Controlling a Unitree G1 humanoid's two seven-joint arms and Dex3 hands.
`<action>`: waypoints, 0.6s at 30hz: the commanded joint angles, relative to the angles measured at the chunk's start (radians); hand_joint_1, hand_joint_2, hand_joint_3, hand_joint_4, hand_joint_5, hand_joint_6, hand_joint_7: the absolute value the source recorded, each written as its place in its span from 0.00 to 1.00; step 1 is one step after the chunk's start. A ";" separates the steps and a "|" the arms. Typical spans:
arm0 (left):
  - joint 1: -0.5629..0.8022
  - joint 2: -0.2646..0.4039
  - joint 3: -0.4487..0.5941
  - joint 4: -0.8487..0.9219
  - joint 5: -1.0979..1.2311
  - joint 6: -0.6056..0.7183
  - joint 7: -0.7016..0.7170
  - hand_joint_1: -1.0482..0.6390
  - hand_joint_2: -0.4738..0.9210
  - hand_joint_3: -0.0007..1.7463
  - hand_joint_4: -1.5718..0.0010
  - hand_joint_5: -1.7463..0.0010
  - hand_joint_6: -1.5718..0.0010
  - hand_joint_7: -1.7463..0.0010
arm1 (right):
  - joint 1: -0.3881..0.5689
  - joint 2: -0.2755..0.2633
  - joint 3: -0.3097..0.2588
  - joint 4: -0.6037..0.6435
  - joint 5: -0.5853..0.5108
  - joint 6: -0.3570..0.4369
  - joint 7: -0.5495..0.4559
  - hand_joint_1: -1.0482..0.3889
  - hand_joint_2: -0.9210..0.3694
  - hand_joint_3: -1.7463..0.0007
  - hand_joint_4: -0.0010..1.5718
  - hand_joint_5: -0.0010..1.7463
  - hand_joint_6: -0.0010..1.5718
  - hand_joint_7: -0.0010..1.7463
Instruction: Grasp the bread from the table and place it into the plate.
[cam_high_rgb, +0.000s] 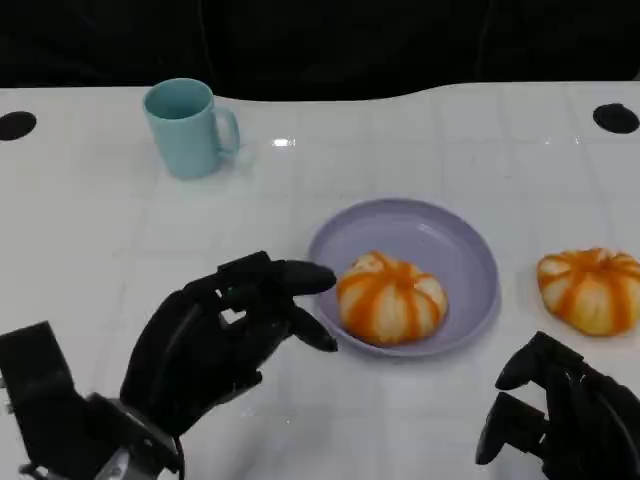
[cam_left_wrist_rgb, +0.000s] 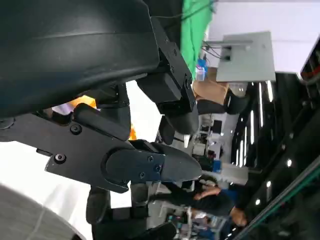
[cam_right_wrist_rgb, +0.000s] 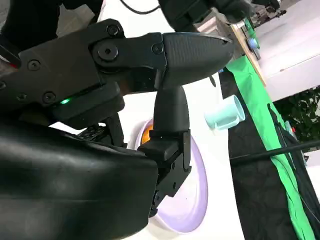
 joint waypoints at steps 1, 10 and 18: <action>0.042 -0.014 0.044 -0.027 -0.045 0.034 0.007 0.23 1.00 0.19 0.65 0.01 0.63 0.27 | 0.004 -0.007 -0.002 -0.010 0.008 0.004 -0.004 0.36 0.00 0.76 0.39 1.00 0.28 0.93; 0.128 -0.033 0.089 -0.037 -0.065 0.065 0.005 0.26 1.00 0.27 0.57 0.00 0.68 0.07 | 0.010 -0.017 -0.009 -0.020 0.019 0.007 0.003 0.37 0.00 0.75 0.39 1.00 0.28 0.92; 0.172 -0.061 0.117 -0.048 -0.073 0.127 0.068 0.27 1.00 0.23 0.56 0.00 0.69 0.04 | 0.016 -0.024 -0.010 -0.031 0.025 0.010 0.004 0.36 0.00 0.74 0.39 1.00 0.27 0.93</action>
